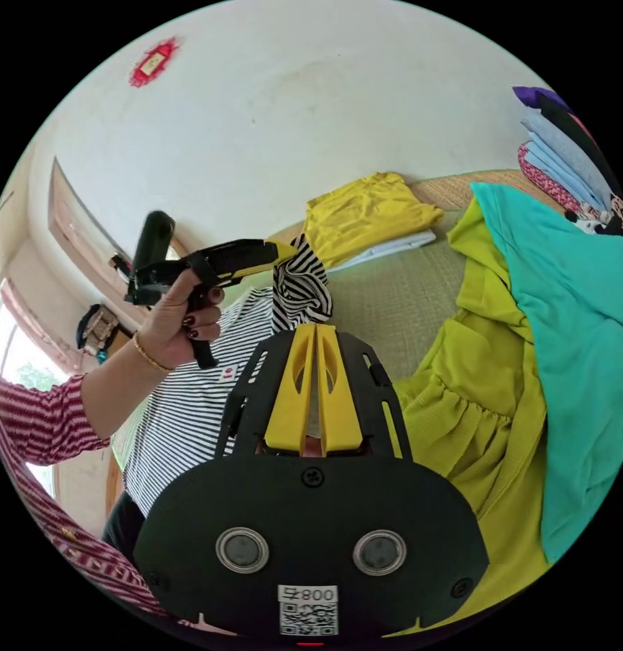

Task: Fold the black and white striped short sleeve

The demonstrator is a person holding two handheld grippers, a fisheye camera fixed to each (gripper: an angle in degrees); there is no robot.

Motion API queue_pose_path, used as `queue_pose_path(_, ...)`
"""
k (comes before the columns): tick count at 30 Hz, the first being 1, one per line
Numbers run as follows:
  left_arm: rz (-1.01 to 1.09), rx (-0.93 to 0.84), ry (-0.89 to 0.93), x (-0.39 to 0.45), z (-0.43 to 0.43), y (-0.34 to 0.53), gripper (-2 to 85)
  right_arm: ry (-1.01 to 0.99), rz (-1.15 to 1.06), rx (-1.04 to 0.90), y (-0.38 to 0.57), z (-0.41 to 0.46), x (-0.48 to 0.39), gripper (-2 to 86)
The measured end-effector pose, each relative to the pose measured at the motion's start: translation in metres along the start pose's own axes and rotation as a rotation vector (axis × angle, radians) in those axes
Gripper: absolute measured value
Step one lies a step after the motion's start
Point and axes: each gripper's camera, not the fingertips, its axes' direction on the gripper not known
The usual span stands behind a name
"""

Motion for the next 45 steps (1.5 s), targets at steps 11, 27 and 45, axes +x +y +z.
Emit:
queue_pose_path(11, -0.341, 0.001, -0.099, -0.134, -0.042, 0.048, 4.0, -0.284, -0.325, -0.329, -0.018, 0.053, -0.031, 0.1)
queue_pose_path(27, -0.061, -0.116, -0.383, -0.100, -0.043, 0.045, 1.7, -0.175, -0.217, -0.329, -0.056, 0.078, -0.020, 0.0)
queue_pose_path(45, -0.014, -0.082, -0.316, -0.088, -0.139, 0.086, 0.2, -0.078, -0.088, -0.411, -0.090, 0.103, 0.003, 0.1)
